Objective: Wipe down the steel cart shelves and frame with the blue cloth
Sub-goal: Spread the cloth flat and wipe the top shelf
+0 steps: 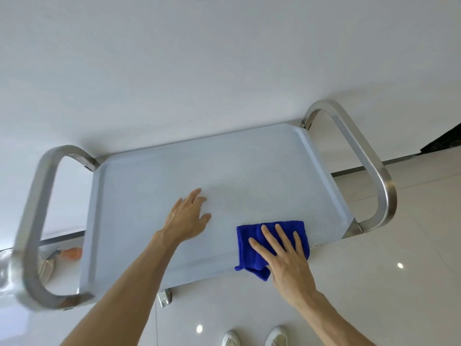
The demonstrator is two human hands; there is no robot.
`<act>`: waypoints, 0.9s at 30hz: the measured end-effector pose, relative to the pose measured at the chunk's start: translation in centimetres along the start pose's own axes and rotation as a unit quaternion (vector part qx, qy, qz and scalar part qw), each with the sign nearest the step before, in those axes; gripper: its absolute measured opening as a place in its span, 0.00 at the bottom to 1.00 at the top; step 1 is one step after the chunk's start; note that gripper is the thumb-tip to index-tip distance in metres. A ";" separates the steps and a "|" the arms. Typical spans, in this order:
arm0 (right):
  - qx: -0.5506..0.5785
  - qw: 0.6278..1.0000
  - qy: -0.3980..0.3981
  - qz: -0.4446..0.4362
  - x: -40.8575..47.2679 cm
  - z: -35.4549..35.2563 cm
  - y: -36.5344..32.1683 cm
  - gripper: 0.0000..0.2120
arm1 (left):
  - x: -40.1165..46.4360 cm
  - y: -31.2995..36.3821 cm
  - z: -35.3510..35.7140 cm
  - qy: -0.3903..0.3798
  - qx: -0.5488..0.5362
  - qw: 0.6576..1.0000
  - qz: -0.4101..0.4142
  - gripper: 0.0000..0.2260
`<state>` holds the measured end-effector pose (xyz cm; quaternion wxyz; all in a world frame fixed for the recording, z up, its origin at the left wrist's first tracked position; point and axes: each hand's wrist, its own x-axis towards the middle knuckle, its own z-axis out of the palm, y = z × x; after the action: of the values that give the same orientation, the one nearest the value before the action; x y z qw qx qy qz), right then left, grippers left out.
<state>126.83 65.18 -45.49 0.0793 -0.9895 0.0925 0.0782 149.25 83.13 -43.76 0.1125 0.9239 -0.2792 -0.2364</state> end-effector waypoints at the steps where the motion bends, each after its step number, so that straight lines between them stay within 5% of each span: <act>1: 0.001 1.000 0.005 -0.002 -0.1 -0.6 0.2 0.47 | -1.1 0.5 -0.7 0.000 -0.027 1.000 -0.001 0.23; 8: 0.179 0.980 -0.090 -0.008 -1.1 -3.9 1.4 0.25 | -7.6 5.8 -0.3 0.027 -0.176 0.984 0.009 0.14; 12: 0.392 0.912 -0.084 0.085 -2.4 -8.2 4.5 0.24 | -8.0 9.8 0.3 0.025 -0.214 0.976 0.006 0.13; 17: 0.493 0.862 -0.027 0.116 -3.6 -16.2 11.3 0.26 | -5.7 16.1 0.5 -0.004 -0.208 0.978 0.008 0.15; 24: 0.399 0.902 0.155 0.055 -1.7 -24.4 20.4 0.25 | -1.8 24.8 0.5 -0.030 -0.202 0.979 0.007 0.16; 27: 0.251 0.960 0.117 0.034 1.3 -22.3 22.2 0.24 | -0.5 27.0 0.4 -0.024 -0.202 0.979 0.004 0.16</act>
<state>126.90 39.62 -27.16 0.3108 -0.9364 0.1514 -0.0611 136.19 61.24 -34.76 0.2904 0.8752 -0.2318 -0.3098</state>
